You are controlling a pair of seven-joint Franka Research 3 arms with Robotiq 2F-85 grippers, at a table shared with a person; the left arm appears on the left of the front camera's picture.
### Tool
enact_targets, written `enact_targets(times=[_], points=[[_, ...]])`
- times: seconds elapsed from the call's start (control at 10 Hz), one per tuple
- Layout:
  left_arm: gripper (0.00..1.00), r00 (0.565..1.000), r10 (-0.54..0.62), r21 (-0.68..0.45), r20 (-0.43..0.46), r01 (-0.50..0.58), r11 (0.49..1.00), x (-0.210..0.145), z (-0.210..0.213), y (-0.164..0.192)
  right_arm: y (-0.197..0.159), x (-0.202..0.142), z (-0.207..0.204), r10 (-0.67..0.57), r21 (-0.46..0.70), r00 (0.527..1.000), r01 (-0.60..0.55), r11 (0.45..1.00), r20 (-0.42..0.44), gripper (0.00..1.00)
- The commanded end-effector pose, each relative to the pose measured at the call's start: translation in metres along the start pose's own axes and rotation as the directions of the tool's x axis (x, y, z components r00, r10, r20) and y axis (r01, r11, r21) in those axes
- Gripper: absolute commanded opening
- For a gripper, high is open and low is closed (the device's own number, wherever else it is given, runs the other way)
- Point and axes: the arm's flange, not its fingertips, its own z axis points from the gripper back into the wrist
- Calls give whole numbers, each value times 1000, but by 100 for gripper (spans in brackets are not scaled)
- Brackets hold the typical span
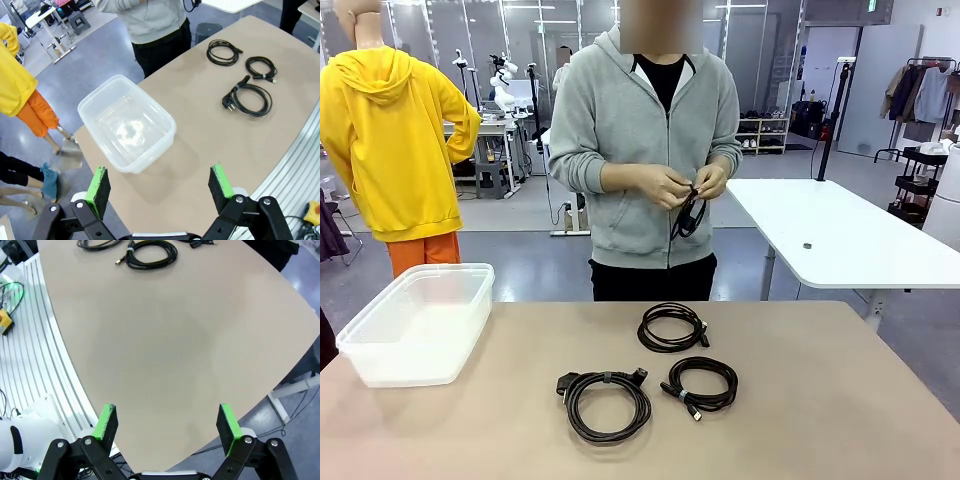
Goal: Organize and store the cables.
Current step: Place the Power Cable into the Organizing box.
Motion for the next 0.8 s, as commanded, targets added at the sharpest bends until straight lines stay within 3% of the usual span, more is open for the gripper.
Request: enact_targets(times=[0.0, 0.6, 0.7], points=[[100, 1000, -1, 11, -6, 1, 1000, 0, 1, 0, -1, 5, 2, -16, -16, 1000, 15, 1000, -18, 100], [100, 1000, 0, 0, 0, 0, 1000, 0, 0, 0, -1, 5, 2, -16, -16, 1000, 15, 1000, -18, 100], [100, 996, -79, 9, -46, 79, 997, 23, 0, -19, -1, 5, 2, -16, -16, 1000, 15, 1000, -18, 100]])
